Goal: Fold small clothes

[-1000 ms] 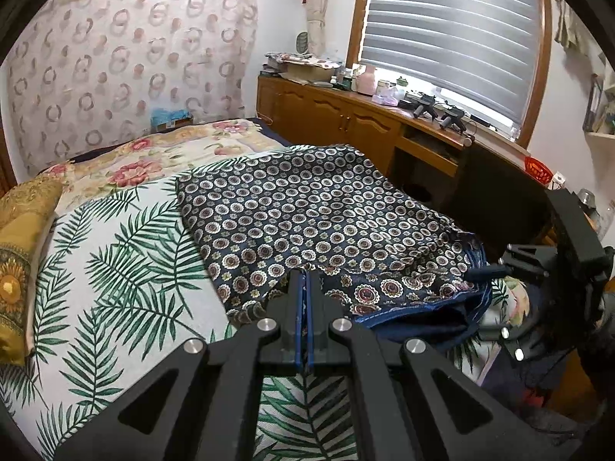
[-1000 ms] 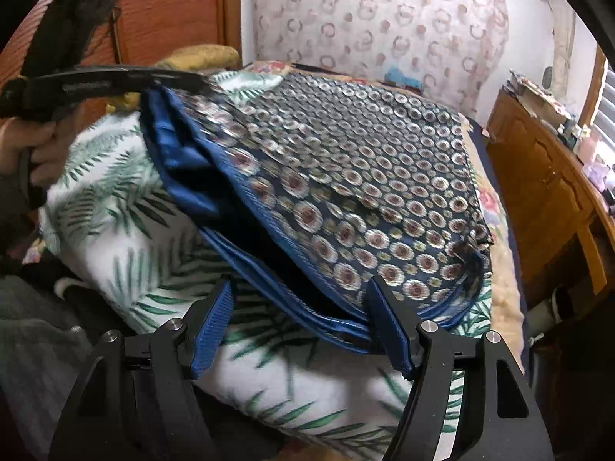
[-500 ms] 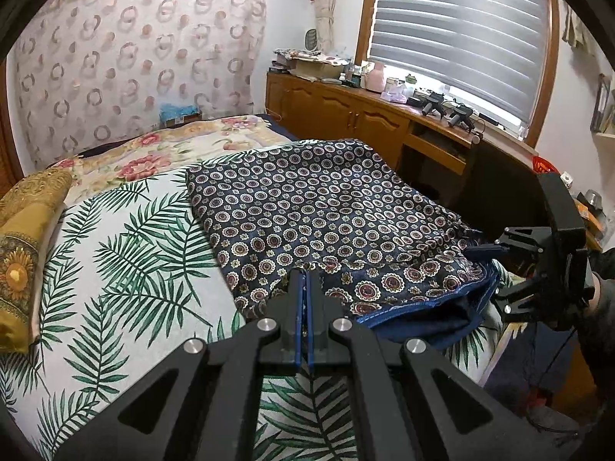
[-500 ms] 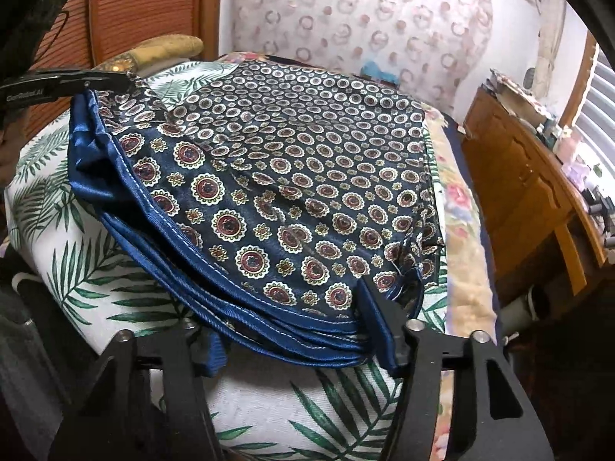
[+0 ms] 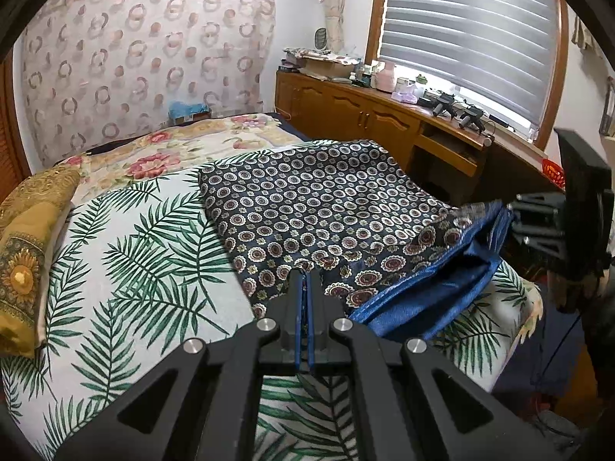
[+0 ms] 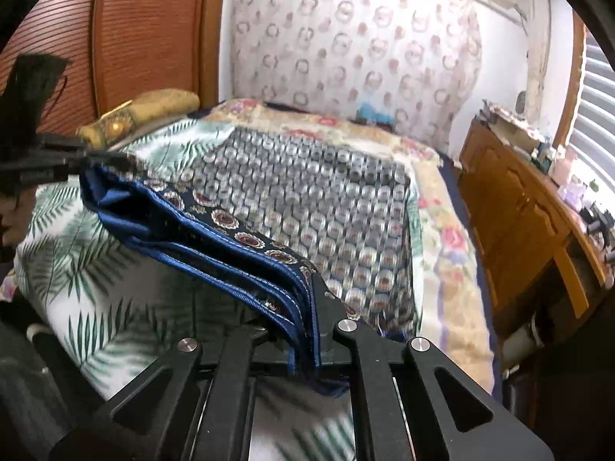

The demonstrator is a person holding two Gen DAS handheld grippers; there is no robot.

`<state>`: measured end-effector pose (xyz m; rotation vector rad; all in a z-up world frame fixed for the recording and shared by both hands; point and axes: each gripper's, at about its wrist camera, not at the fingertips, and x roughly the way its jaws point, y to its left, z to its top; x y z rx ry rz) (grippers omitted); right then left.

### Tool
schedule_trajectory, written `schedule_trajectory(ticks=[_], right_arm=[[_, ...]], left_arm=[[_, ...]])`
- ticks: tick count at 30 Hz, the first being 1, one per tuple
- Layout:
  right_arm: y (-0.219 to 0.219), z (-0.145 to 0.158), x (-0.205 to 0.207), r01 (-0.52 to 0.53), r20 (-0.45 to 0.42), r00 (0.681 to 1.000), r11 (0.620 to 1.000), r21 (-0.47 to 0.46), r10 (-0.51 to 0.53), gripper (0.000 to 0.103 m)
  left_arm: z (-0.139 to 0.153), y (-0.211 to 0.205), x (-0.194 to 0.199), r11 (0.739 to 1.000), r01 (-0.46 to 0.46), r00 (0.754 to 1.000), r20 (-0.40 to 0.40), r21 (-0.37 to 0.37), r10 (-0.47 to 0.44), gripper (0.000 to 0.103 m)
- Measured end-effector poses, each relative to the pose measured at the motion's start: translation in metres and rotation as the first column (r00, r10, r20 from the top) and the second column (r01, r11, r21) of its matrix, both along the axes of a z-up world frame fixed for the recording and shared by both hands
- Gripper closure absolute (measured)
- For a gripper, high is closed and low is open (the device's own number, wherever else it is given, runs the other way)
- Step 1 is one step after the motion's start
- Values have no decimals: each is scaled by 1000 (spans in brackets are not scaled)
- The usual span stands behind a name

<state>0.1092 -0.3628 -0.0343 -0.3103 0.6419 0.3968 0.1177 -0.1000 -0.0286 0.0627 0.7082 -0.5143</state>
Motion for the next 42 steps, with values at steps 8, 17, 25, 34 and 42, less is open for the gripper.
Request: schedule_trajectory(ticks=[8,17,25,34,42], right_arm=[[10,15,44,-18,40,999,1000,-7,18,101],[14,22,97,-44,54,998,999,-1,44,102],[20,-5,141,-57,-20,998,998,-25,56,102],[27,6,176,-33,-14,999,999,-37,32,102],[33,-3,217,14,-73,997,999,-52,-17,102]], left_arm=[[5,8,29,1000,-7,1000,-2,-5,7,103],[9,18,70,1000,-18,1000,-24,-21,17,97],[13,39,94,998,-63,998,-12,-23,62,64],[1,45,118,998,-70,997,-44,-6,69,63],[-10,40,133,998,-56,995,-76,21,58,63]])
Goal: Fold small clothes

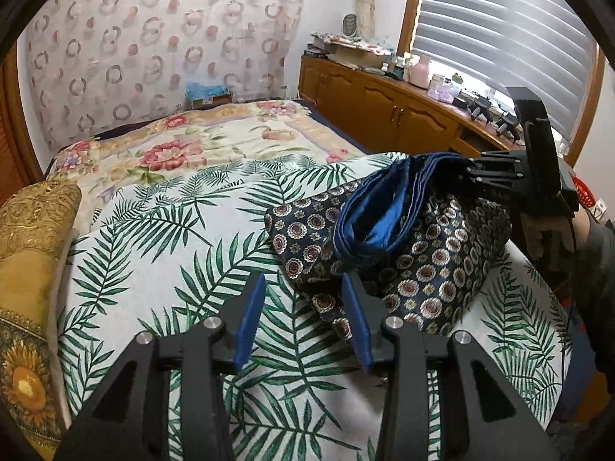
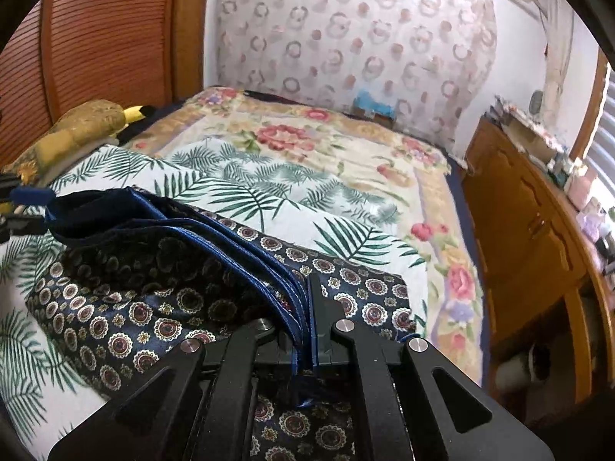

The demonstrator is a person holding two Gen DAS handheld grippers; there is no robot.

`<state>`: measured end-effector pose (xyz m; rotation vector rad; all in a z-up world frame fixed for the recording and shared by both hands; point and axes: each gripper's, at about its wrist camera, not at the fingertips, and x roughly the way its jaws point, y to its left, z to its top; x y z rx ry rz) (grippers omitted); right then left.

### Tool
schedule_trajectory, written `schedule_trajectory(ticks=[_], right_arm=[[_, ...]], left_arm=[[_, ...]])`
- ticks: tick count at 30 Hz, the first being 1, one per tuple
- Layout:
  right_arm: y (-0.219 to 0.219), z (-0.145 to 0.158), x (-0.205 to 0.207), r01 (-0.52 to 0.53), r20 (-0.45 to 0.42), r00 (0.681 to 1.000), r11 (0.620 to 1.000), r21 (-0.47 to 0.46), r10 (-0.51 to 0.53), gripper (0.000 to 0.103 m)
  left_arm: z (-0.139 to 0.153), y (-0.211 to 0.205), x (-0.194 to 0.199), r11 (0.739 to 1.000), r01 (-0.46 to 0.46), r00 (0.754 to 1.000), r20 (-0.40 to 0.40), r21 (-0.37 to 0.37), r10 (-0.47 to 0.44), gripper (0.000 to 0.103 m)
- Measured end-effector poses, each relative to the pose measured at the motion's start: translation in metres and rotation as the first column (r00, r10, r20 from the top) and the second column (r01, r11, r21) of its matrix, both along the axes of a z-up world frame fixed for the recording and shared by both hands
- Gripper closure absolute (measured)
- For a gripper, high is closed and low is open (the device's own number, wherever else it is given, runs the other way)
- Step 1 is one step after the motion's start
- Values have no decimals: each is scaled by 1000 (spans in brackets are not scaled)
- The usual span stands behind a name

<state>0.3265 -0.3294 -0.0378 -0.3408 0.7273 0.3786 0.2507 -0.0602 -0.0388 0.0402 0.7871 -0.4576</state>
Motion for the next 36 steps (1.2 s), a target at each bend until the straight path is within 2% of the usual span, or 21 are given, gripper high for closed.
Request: schedule_trajectory(ticks=[3,5,8,9,10,12,19,29,36], right_arm=[[0,-4,10,25,-12,1000,1000,-5,-25,102],[-4,-3,14,39,-15,999,999,7,-39,95],[-9,6,16,82,14,997,997,-2,-82,72],[-12,11,15,97,26,995,995,-1,-97,61],[-16,15,13,105,35,994,994,6,-105,56],[-21,23,11,117,51,992,993,11,-118,55],[-50,37,-12,180,79,980,982,48,-184,38],[-70,-7,-11,201,-73,978,976,84,-195,37],[-69,-25,6,185,-134,976,976,114,-169,37]], left_arm=[[-6,0,6,1000,-1,1000,-16,3,1,63],[-10,1,12,1000,0,999,-33,3,0,63],[-14,-2,21,1000,3,999,-46,25,-2,63],[-16,-2,26,1000,5,999,-52,28,-3,63],[-17,-3,29,999,4,998,-59,32,-3,63],[-19,-3,35,999,3,998,-62,39,0,63],[-27,-8,52,999,0,995,-98,40,4,63],[-35,-15,71,999,6,992,-129,43,-1,63],[-39,-20,82,999,9,990,-144,43,-3,63]])
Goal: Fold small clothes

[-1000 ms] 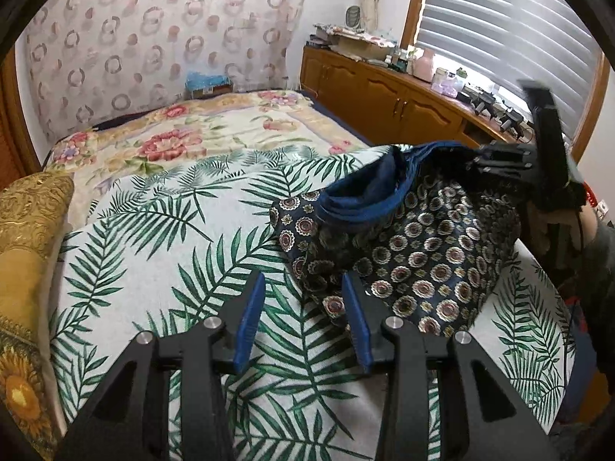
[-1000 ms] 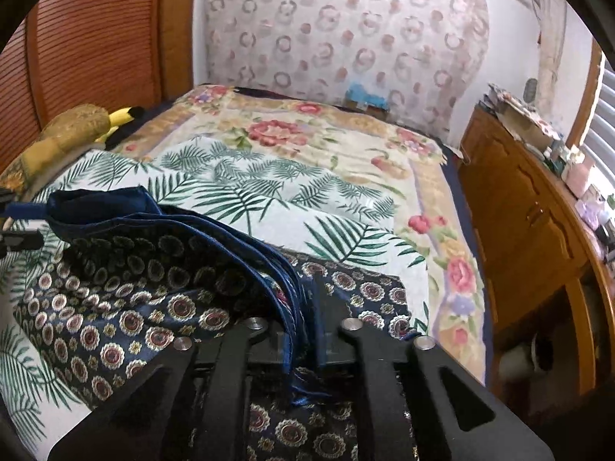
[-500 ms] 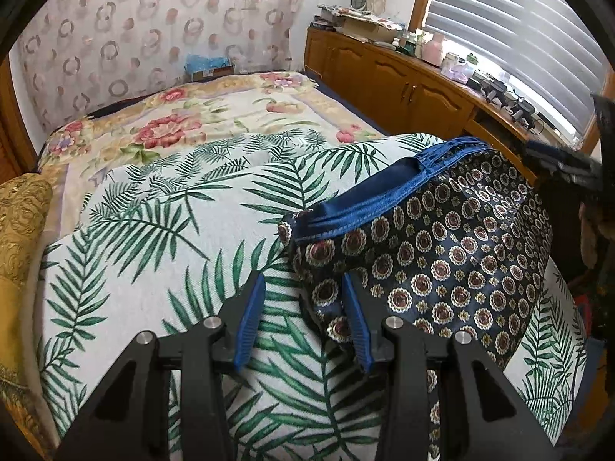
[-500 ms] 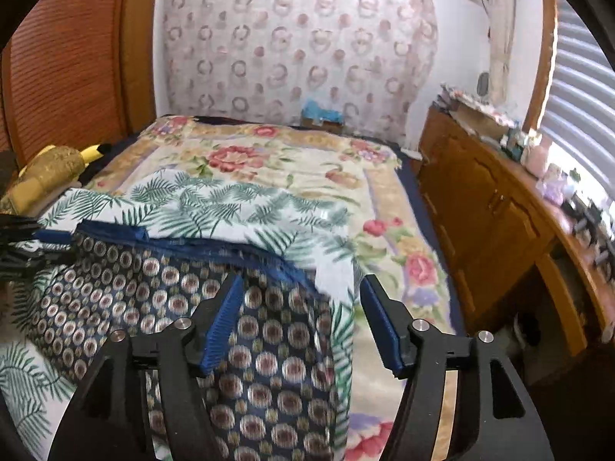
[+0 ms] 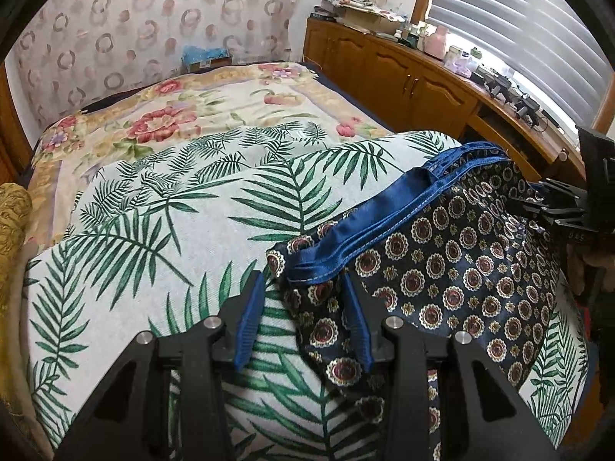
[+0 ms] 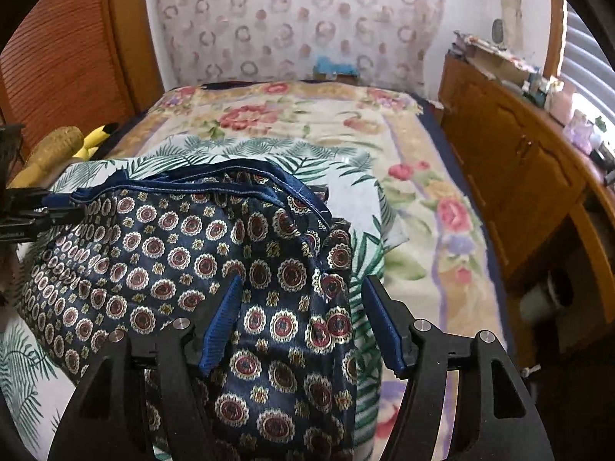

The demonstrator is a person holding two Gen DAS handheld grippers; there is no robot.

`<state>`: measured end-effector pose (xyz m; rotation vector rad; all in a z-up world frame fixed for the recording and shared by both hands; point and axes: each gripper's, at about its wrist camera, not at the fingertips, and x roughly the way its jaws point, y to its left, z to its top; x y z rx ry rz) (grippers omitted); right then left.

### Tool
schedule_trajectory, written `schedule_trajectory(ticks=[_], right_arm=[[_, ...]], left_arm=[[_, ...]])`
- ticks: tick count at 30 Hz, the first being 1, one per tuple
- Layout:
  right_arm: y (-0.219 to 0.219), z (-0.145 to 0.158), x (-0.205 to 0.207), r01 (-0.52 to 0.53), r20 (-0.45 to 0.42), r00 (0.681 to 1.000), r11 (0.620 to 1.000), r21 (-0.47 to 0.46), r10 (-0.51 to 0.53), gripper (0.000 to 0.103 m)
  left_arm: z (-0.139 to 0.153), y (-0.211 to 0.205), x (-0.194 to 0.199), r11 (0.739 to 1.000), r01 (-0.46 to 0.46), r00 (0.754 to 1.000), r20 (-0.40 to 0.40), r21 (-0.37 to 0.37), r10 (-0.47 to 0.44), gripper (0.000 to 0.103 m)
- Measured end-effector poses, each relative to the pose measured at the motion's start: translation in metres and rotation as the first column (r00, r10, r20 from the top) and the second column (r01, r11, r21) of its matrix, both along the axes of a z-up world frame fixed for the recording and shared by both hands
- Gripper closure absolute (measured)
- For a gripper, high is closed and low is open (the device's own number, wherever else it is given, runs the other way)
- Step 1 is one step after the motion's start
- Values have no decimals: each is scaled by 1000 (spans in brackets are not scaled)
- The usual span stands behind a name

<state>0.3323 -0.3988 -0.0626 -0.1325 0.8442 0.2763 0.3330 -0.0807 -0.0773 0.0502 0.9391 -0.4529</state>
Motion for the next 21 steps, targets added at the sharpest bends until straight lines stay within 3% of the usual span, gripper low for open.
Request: schedule_trajectory(ticks=[9,13,14,15,16,18,21], right_arm=[[0,-10,11,-47,-47,998,997,62,50,38],[3,-10,10,-84,-50,995,994,75,88,54],[4,-10,9,-94,-50,994,993,74,98,57],[6,-10,8,-106,-53,992,991,84,111,67],[5,-10,8,-120,-60,990,987,110,127,77],[6,-9,7,-137,-66,987,981,136,147,88],[9,-6,1,-144,-45,988,981,131,151,93]], left_arm=[[-2,2,4,999,-6,1000,0,-43,6,63],[-3,2,7,997,8,1000,0,-80,-9,67],[-3,2,7,996,17,1000,-1,-90,-17,72],[-3,2,7,995,19,1000,1,-98,-19,76],[-3,3,7,994,22,1000,2,-104,-22,88],[0,1,4,993,34,999,12,-112,-33,98],[12,-2,-6,993,49,998,54,-105,-43,101]])
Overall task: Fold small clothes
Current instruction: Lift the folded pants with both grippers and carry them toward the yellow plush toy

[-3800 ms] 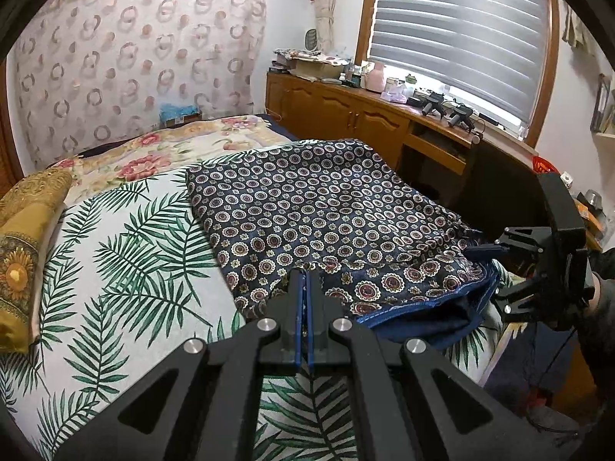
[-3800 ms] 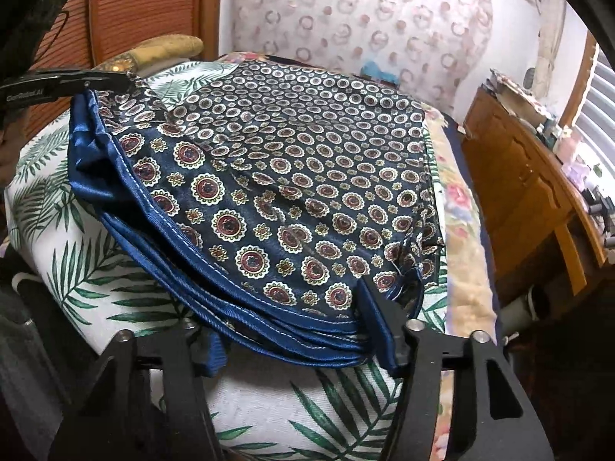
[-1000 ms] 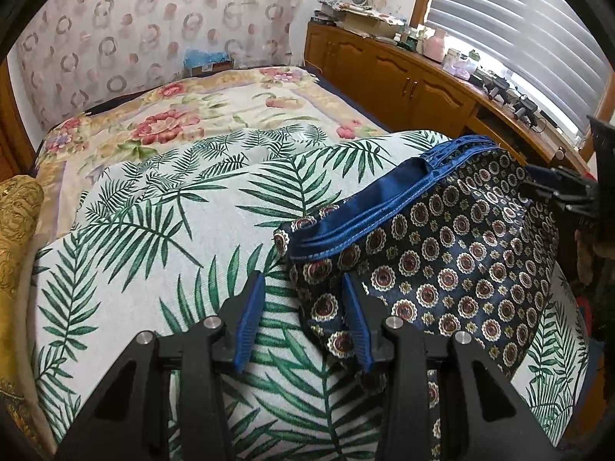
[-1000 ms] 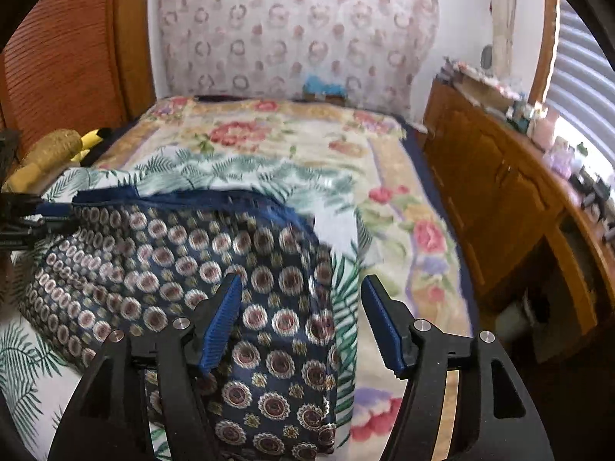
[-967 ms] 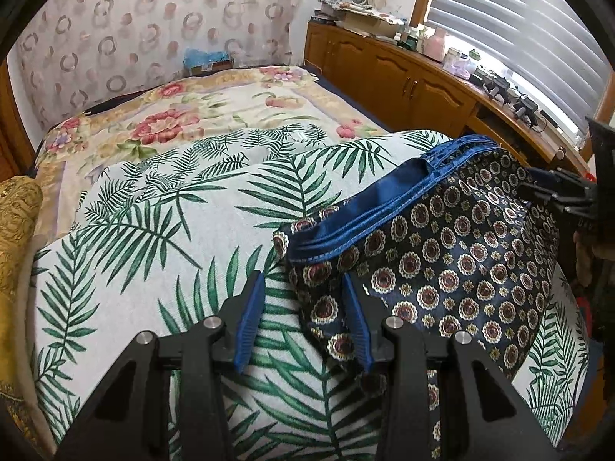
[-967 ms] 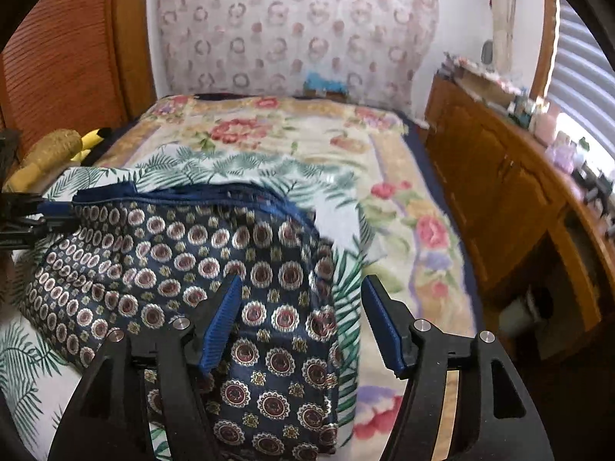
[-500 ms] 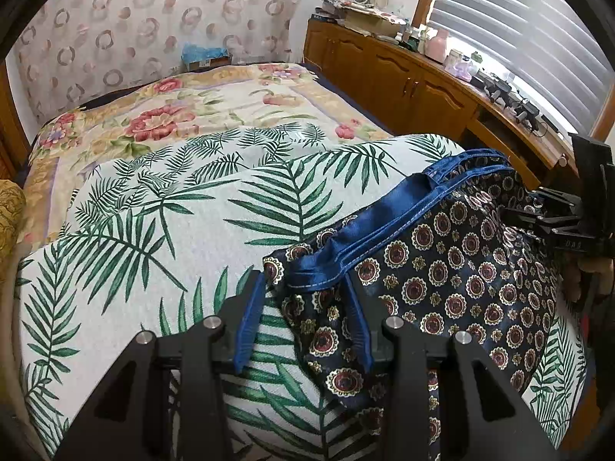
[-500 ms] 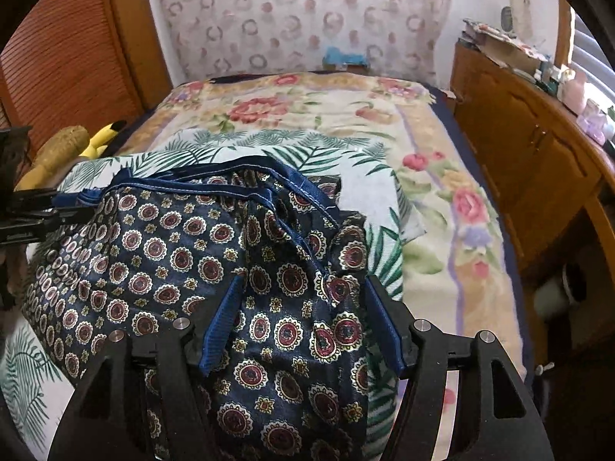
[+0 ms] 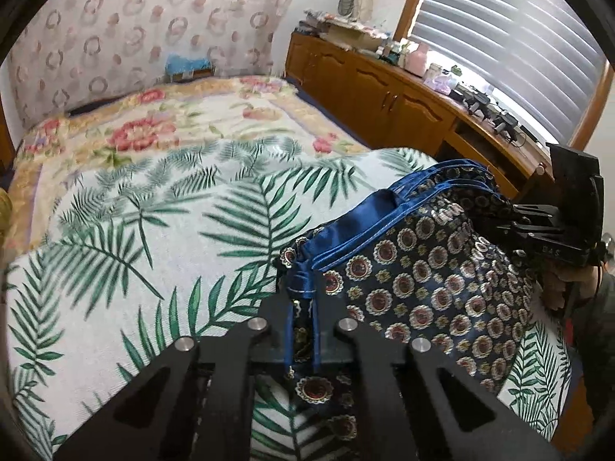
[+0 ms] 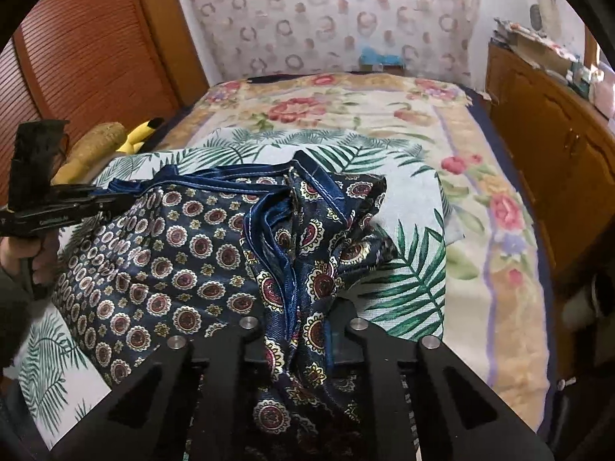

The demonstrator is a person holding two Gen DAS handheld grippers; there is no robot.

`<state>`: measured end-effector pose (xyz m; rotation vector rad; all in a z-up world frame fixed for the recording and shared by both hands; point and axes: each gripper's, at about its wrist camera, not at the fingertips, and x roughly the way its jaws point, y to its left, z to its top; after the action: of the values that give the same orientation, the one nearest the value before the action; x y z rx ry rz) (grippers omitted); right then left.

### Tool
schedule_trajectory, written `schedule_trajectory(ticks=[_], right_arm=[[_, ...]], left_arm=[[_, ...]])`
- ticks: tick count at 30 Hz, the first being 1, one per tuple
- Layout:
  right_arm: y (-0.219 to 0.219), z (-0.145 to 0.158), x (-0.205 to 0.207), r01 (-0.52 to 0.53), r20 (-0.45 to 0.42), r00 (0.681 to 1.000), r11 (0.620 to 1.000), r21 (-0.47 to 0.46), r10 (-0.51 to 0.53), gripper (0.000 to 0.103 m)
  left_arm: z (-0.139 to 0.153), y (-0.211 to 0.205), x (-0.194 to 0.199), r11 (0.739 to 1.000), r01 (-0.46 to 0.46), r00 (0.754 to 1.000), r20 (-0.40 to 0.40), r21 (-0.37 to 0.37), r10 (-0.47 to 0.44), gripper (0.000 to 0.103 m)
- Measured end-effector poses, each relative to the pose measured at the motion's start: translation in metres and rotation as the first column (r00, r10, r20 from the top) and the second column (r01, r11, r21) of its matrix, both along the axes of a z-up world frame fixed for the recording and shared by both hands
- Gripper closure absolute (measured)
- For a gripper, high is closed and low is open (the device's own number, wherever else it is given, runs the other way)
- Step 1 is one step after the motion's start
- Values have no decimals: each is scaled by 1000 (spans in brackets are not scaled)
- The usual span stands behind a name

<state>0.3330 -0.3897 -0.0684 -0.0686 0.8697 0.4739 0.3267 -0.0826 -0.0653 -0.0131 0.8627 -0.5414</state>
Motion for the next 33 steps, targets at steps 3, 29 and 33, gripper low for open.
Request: schedule_trajectory(ticks=[3,29,33], right_arm=[[2,11,-12,10,52,999,1000,1,-10,94],[136,113,-56,-180,310,934,983,-27,179,95],[173,124,-50,-239,333,911,969,-58,244,95]], left_arm=[[20,6,-14,999,-7,998,61,-44,9,101],[110,142,-123,968,-232,906,342,-91,249,101],[111,175,-134,951,-290,880,362,-106,309,101]])
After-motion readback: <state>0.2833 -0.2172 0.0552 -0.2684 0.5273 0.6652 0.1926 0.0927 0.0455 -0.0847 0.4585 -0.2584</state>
